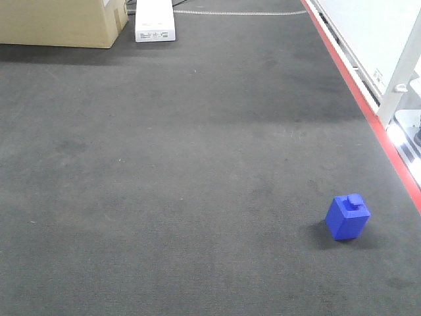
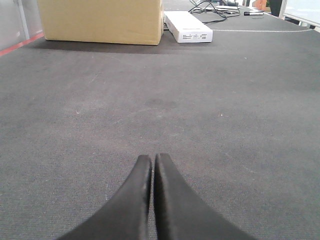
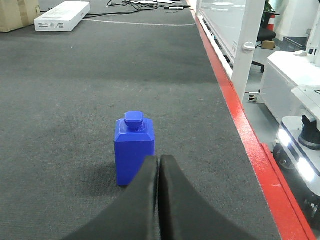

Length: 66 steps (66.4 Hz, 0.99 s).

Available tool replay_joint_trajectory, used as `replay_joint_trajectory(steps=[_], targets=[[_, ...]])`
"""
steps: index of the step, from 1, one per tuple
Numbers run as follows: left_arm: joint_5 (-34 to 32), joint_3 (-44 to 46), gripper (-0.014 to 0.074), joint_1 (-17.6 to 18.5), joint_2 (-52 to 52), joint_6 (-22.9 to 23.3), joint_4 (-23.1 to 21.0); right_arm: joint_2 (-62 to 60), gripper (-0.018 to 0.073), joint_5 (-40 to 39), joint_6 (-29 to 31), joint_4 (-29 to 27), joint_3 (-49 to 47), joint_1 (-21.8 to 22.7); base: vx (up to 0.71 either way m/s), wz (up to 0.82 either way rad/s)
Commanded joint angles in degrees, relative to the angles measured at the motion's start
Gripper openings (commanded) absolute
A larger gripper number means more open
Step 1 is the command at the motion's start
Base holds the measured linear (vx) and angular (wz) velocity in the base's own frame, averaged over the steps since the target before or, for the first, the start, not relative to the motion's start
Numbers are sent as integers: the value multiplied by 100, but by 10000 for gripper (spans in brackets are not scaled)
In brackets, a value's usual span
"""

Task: Pour parts from conveyor to right shelf
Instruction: 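Move the right gripper toward the blue block on the conveyor belt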

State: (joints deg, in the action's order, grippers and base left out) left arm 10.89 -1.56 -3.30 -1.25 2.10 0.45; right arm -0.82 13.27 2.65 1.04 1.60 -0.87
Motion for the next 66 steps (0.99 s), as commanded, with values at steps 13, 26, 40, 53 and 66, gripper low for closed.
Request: replay_joint_trajectory(steps=[13,26,40,53,66], targets=[[-408,110,-6,8,-77,49,-45,-49,-9,-422,30,127,53,45,0,0],[-408,110,-6,8,-77,49,-45,-49,-9,-680,25,107,53,45,0,0],[-408,110,-6,8,-77,49,-45,-49,-6,-2558,-199,-385,15,45,0,0],[-408,110,-6,8,-77,49,-45,-49,-5,-3929,-187,-382,-666,45,0,0],[-408,110,-6,8,-77,49,-45,15,-5,-3361,-127,621,-1894,45,0,0]])
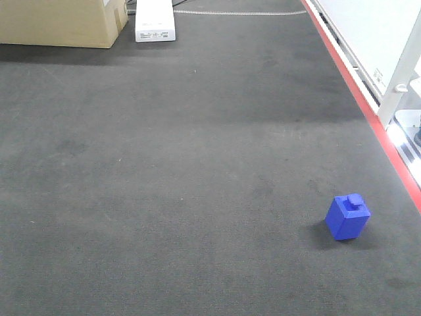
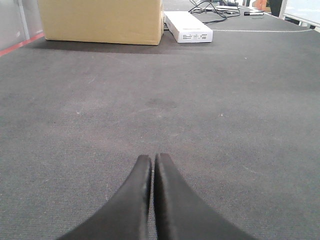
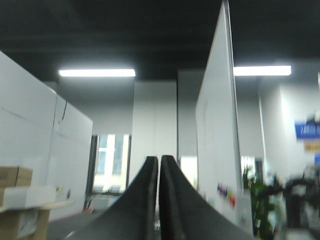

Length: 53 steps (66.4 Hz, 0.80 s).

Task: Pour parts from conveyor to right shelf
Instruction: 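Move the right gripper toward the blue block on the conveyor belt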

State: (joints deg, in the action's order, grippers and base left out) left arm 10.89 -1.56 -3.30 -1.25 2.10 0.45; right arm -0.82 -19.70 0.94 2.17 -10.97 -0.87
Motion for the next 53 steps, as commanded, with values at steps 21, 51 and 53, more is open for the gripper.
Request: replay_joint_trajectory(steps=[21,51,53], targets=[[-408,110,-6,8,-77,49,-45,1972,50,2933,-20,371,-2674,45,0,0],[-408,110,-6,8,-77,49,-45,4144,683,3527,315,706,-3105,45,0,0],[-408,110,-6,8,-77,49,-45,4244,694,3420,249,591,-3105,45,0,0]])
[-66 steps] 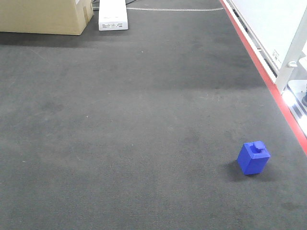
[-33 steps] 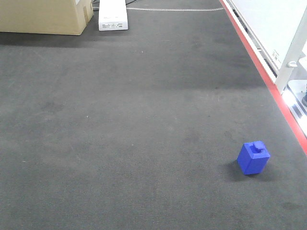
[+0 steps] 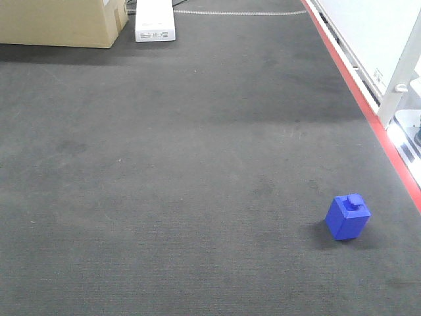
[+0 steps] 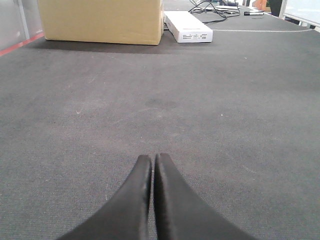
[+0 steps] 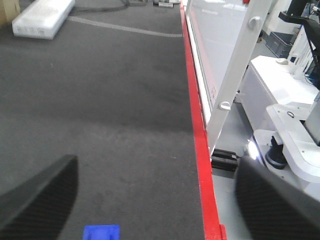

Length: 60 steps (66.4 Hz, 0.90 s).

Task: Pour parts from conveyor to right shelf
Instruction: 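Move the right gripper toward the blue block on the conveyor belt, then lower the open right gripper around the blue block and close it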

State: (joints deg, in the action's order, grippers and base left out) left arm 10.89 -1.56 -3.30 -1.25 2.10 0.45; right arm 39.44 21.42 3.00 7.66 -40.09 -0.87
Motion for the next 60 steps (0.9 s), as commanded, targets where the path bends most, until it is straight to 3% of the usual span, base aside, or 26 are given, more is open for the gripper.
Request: replay_joint_trajectory(steps=[1,12,24,37,60], targets=[[-408,110,-6,8,-77,49,-45,246,695,-710,7,16,-193,45,0,0],[-408,110,-6,8,-77,49,-45,632,673,-72,11,-453,-390,45,0,0],[-408,110,-6,8,-77,49,-45,1523,639,1556,30,-495,-1149,45,0,0],[-408,110,-6,8,-77,49,-45,2788,623,3199,609,-964,-2177,45,0,0],[-408,110,-6,8,-77,49,-45,4335,608,4313,891,-1068,-3527,45,0,0]])
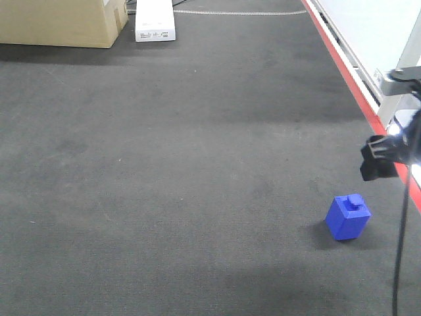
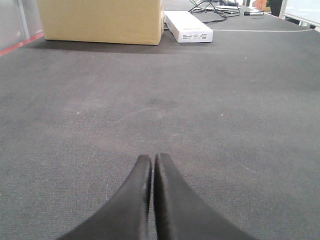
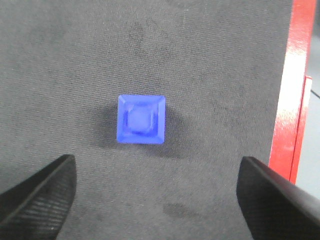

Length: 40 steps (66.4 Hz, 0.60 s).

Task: Pour parts from conveyor to right shelf
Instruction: 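Lower the open right gripper around the blue block and close it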

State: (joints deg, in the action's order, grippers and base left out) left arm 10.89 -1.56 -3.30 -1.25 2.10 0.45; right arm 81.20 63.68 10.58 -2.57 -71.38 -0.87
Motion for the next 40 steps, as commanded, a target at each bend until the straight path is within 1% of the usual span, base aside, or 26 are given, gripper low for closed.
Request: replay_joint_trajectory(steps=[1,6,16,27,40], targets=[[-408,110,-6,8,-77,49,-45,208,608,143,132,-59,-430,45,0,0],[-408,110,-6,8,-77,49,-45,458,604,264,218,-216,-480,45,0,0],[-408,110,-6,8,-77,49,-45,890,599,293,610,-634,-469,45,0,0],[-408,110,-6,8,-77,49,-45,1323,595,254,620,-616,-469,45,0,0],[-408,110,-6,8,-77,49,-45,1759,594,-56,625,-571,-469,45,0,0]])
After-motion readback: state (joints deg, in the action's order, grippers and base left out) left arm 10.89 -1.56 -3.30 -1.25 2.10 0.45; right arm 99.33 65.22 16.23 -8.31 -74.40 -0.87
